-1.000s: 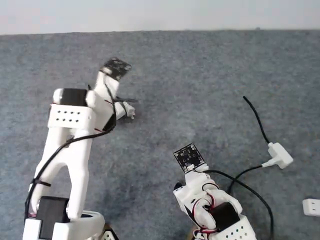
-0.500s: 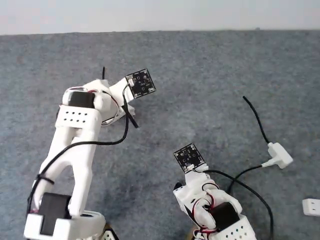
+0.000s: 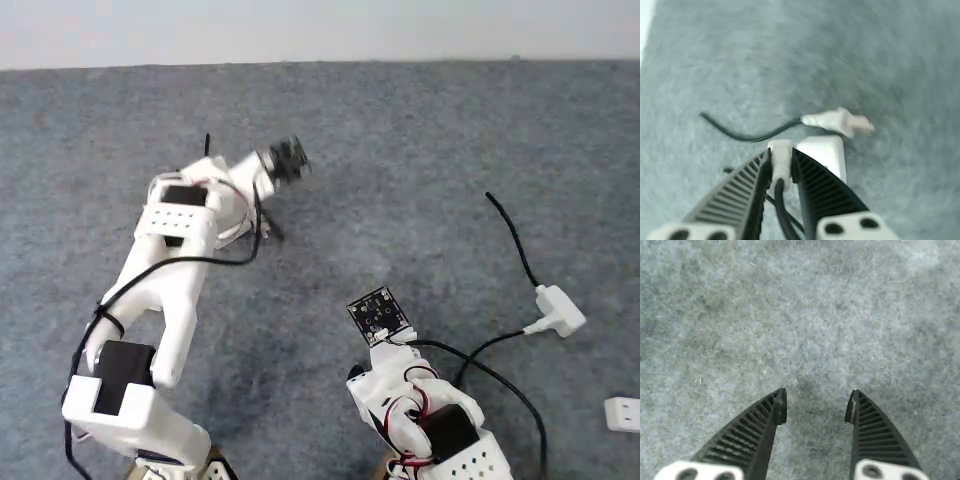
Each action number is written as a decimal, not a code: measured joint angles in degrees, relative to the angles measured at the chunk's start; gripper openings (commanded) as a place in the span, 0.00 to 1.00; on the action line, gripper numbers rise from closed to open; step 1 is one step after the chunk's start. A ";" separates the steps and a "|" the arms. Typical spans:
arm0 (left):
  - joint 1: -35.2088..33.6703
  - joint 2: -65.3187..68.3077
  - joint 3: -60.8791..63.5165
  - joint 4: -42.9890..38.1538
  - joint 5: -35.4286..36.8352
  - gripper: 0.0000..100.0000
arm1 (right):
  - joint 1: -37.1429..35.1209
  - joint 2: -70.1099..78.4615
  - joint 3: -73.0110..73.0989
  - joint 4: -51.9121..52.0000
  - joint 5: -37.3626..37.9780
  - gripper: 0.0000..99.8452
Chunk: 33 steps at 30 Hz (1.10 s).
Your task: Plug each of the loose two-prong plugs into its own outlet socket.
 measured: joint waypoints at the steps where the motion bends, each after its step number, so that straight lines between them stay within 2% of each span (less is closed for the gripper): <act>1: 0.00 0.00 -2.20 1.85 4.48 0.01 | 0.00 0.00 0.00 0.00 0.00 0.20; 8: -1.49 0.00 -15.82 17.23 40.97 0.01 | 0.00 0.00 0.00 0.00 0.00 0.20; 17: -3.69 0.26 -18.20 18.73 79.21 0.01 | 0.00 0.00 0.00 0.00 0.00 0.20; 27: -2.46 1.67 -18.20 17.93 90.55 0.01 | 0.00 0.00 0.00 0.00 0.00 0.20; 33: -2.81 4.40 -17.05 17.93 92.22 0.01 | 0.00 0.00 0.00 0.00 0.00 0.20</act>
